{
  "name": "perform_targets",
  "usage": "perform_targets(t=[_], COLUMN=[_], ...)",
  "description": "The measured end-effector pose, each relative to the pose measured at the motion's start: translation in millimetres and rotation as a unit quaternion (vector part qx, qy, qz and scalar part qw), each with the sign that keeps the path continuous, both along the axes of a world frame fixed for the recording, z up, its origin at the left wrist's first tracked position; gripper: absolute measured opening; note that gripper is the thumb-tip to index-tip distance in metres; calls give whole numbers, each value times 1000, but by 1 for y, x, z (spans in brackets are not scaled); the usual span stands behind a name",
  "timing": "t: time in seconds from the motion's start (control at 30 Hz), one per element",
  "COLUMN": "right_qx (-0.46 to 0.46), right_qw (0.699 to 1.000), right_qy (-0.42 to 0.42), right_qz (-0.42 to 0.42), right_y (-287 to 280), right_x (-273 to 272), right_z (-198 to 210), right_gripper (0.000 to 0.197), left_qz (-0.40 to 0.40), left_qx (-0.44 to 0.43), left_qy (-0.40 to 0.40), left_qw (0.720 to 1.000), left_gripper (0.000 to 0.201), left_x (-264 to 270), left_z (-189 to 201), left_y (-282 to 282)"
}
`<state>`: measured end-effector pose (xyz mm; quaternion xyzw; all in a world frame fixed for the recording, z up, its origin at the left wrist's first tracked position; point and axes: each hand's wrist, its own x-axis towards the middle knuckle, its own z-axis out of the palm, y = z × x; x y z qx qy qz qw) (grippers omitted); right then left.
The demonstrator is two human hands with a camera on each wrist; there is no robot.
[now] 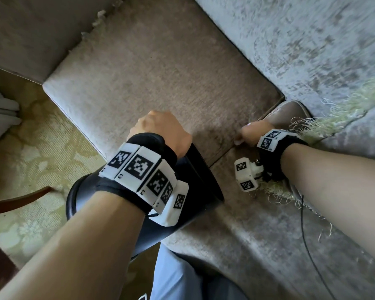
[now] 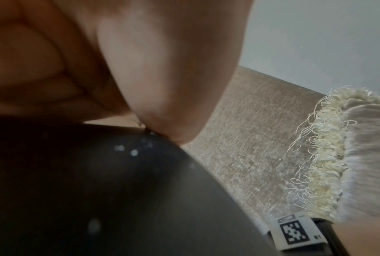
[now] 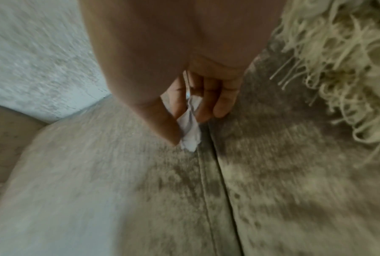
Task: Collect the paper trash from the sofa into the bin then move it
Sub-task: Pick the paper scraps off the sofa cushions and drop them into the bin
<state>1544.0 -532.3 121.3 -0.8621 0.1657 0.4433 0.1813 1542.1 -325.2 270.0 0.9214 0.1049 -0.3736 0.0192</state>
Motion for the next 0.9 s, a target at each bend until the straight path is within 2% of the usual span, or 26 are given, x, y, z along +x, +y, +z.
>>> perform_targets(t=[0.07,0.13,0.2,0.23,0.27,0.3,0.4,0.47,0.63,0.8,0.9], right_qx=[50,124,200,228,270,307,374,376,402,382,354], right_qw=[999,990,961,940,924,914,886,874,861,870,892], right_qy=[2,20,9,29,60,94,243,285,280,285,257], right_qz=[-7,-69,-189,-252,-265,-248,-124,-116,-136,-125,-111], right_y=[10,19,28,31,34,42,72,86,100,122,146], right_x=[-4,-8,-12,-17,-18,-22,-41,-52,-63,-85,-95], right_z=[16,27,39,46,50,60,88,95,113,137,148], right_gripper=[33,22,11,16,22,23,5,14,27,29,26], left_qz=[-2,-2,1,1,2,3,1,-1,40,72,100], left_qx=[-1,0,3,2,2,3,12,0,-25,-41,-39], left_qy=[0,-7,-10,-9,-11,-15,-27,-40,-67,-98,-77], left_qw=[1000,1000,1000,1000,1000,1000,1000,999,997,992,991], left_gripper=[24,24,24,25,26,26,26,19,22,28,29], left_x=[-1,-3,-4,-5,-6,-7,-16,-24,-50,-84,-102], left_z=[1,2,3,3,3,4,9,10,25,47,61], left_y=[2,4,5,4,4,4,8,12,43,75,110])
